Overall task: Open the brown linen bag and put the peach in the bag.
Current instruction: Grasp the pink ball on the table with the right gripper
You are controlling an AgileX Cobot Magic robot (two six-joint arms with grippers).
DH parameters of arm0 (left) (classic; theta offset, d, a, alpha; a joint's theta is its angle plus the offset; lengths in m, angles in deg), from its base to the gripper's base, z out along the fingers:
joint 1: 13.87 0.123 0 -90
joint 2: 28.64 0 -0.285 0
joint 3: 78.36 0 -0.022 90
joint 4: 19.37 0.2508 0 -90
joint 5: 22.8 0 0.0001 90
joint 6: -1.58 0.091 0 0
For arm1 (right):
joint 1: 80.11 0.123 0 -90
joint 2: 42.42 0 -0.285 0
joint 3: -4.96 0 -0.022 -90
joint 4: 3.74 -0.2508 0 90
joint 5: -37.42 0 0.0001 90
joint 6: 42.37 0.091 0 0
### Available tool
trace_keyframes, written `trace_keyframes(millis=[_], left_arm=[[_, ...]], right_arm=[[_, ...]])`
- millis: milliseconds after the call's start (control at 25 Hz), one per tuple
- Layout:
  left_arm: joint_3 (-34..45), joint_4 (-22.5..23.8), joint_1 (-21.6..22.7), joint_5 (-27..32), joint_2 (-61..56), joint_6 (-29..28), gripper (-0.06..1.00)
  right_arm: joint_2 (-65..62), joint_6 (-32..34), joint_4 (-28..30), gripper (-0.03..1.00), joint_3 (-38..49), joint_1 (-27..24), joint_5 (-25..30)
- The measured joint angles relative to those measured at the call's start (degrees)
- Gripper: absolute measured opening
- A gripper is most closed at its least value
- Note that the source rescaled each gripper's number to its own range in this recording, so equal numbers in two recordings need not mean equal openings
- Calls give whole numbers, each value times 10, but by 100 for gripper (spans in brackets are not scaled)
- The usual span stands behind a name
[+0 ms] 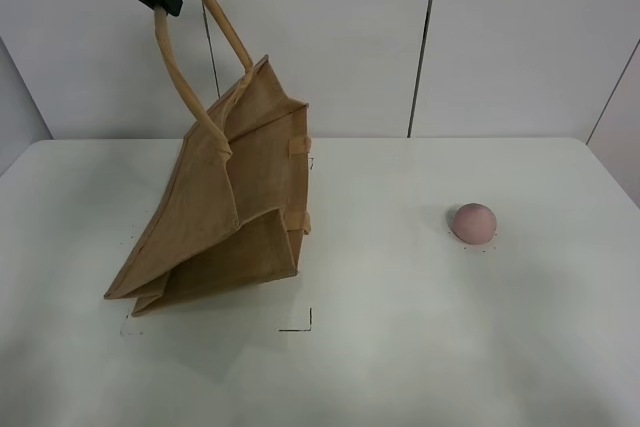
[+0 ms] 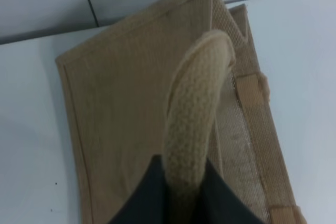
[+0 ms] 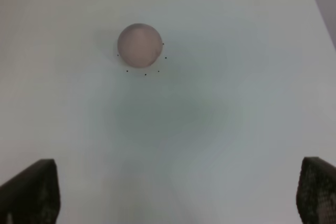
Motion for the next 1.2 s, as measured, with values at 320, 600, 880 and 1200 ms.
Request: trace_keyframes(millis=[320, 600, 880, 1200], left_arm=[[6, -14, 0, 0, -1, 5, 0], [6, -25, 0, 0, -1, 9, 0], [6, -25, 0, 0, -1, 10, 0], [6, -25, 0, 0, -1, 14, 0]], right_arm=[[335, 1, 0, 100, -92, 0, -47], [653, -2, 0, 100, -229, 0, -55], [881, -26, -26, 100, -399, 1, -57], [1018, -33, -25, 100, -506, 43, -58]])
